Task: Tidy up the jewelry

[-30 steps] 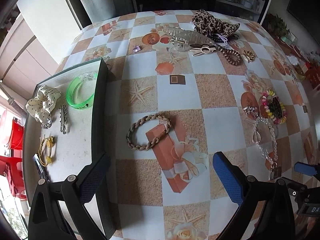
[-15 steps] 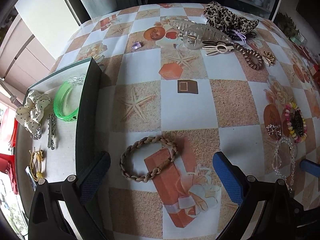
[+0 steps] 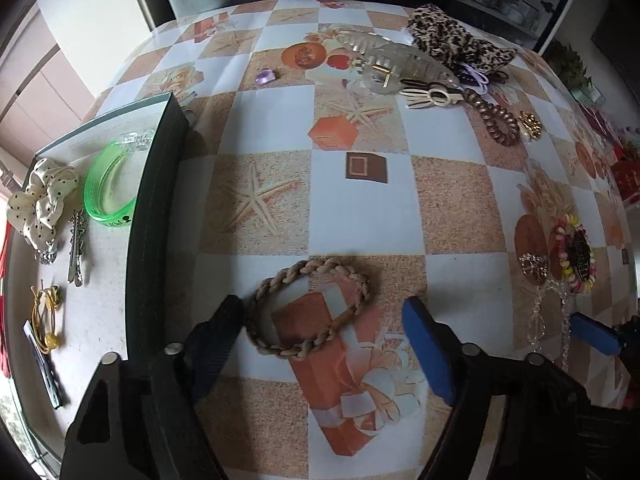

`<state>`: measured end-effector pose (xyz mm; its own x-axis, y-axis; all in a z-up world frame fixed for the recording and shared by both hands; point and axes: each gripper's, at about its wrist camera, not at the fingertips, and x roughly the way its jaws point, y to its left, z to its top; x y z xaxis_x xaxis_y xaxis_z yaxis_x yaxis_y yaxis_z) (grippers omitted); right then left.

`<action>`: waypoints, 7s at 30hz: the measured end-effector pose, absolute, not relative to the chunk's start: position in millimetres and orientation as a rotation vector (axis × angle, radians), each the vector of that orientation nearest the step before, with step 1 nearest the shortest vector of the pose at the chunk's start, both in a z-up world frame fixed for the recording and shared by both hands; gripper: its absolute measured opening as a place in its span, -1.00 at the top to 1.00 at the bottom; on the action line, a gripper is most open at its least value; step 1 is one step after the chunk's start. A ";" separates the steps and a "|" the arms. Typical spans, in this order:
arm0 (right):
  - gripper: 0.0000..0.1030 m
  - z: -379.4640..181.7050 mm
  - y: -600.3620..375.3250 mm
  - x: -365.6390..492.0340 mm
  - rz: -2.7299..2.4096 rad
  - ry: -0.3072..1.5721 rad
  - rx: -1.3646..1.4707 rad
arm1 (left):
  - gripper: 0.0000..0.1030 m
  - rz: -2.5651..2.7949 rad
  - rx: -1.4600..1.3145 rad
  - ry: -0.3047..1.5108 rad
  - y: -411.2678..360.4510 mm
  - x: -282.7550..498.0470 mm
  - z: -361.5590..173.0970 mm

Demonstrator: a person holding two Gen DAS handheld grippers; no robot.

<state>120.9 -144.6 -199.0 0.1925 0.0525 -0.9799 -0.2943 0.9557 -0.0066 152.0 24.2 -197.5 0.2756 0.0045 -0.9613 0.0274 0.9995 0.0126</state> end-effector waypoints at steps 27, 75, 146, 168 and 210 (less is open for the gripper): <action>0.76 -163.0 -189.0 109.2 0.263 1.411 0.160 | 0.96 -0.153 -0.026 1.254 1.1 109.8 -145.0; 0.75 -144.5 -209.9 94.4 0.232 1.380 0.223 | 0.75 -0.184 0.002 1.268 -29.8 140.2 -225.7; 0.73 -201.5 135.3 196.4 0.601 1.422 -0.121 | 0.74 0.240 -0.154 1.222 230.6 54.8 -173.8; -0.05 -144.6 32.3 170.6 0.533 1.387 0.115 | -0.72 0.328 -0.094 1.184 221.6 60.5 -152.1; -0.73 -153.4 -252.2 116.2 0.097 1.391 0.309 | -1.00 0.028 0.125 1.217 -1.2 103.8 -148.8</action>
<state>116.2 -252.2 -153.4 0.1821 0.2477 -0.9516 0.1133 0.9560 0.2706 103.8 -1.2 -148.8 0.3466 0.0886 -0.9338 0.0458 0.9927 0.1112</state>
